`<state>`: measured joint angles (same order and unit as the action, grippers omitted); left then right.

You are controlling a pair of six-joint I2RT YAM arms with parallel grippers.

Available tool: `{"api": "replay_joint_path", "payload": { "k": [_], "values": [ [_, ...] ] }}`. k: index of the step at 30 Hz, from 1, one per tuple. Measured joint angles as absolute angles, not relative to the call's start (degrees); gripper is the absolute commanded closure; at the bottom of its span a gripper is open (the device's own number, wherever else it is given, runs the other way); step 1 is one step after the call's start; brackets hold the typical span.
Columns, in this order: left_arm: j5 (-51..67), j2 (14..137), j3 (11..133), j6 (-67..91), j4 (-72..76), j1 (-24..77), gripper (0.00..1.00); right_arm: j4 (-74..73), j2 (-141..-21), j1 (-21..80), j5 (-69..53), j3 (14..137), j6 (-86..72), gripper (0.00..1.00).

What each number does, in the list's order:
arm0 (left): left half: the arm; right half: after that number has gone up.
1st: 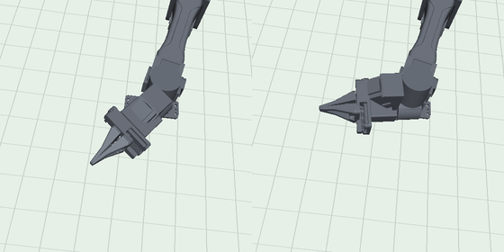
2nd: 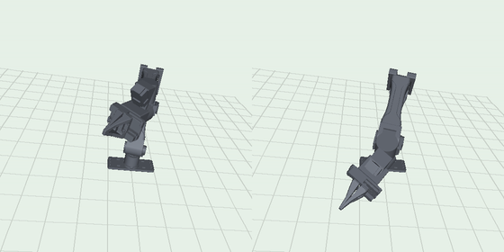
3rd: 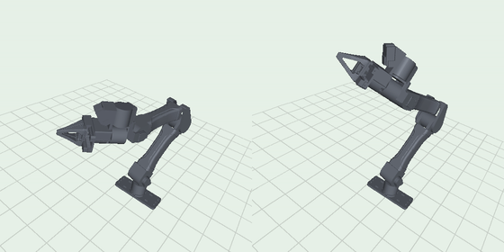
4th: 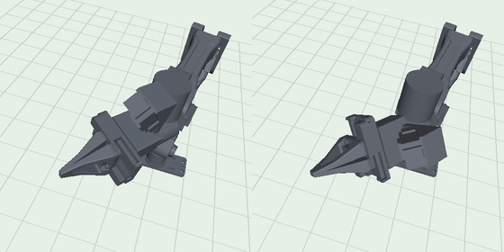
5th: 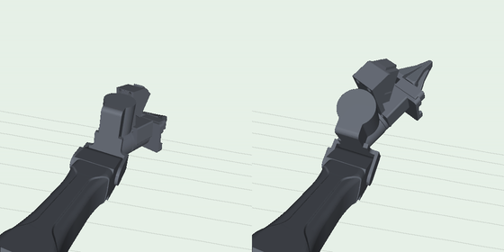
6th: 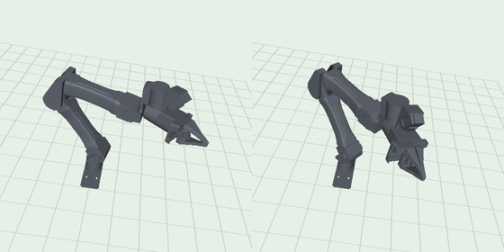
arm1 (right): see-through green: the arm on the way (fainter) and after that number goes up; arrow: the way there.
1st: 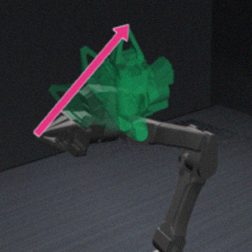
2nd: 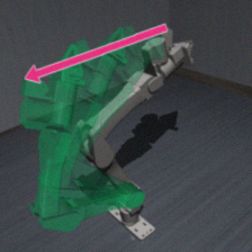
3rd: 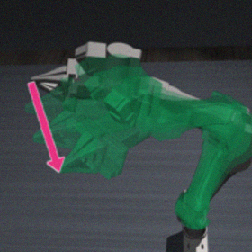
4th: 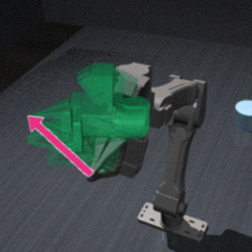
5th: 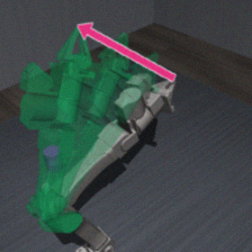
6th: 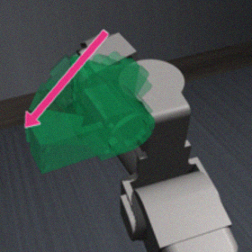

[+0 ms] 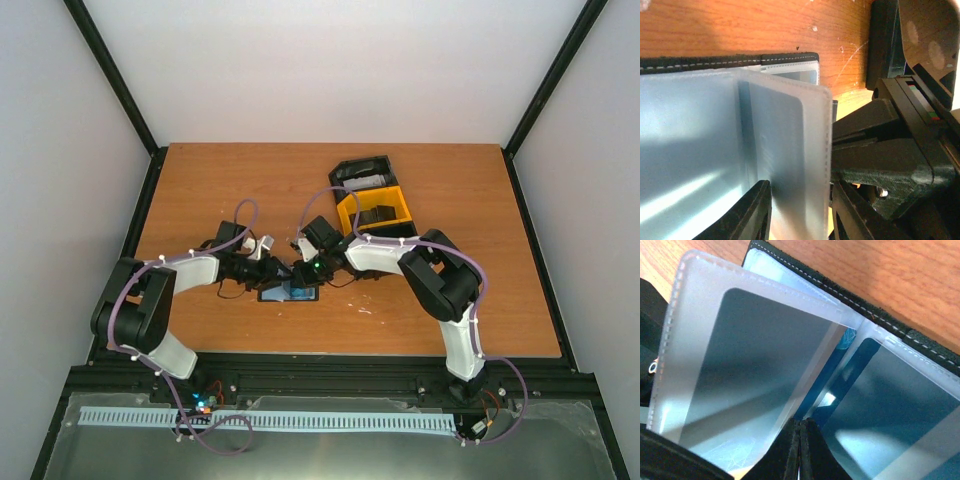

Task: Put the credit cards into the card holder
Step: Turn over the card slot at the center of the board.

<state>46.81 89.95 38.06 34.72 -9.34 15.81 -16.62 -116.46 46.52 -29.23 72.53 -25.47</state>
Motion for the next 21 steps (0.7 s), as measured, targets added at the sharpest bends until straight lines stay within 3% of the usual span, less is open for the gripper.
{"api": "replay_joint_path", "payload": {
  "k": [21],
  "values": [
    [52.7, 89.7, 38.1, 33.6, -8.0, 15.9, 0.63, -13.8, -113.2, 45.0, -23.4, 68.6, -27.5, 0.97]
  ]
}}
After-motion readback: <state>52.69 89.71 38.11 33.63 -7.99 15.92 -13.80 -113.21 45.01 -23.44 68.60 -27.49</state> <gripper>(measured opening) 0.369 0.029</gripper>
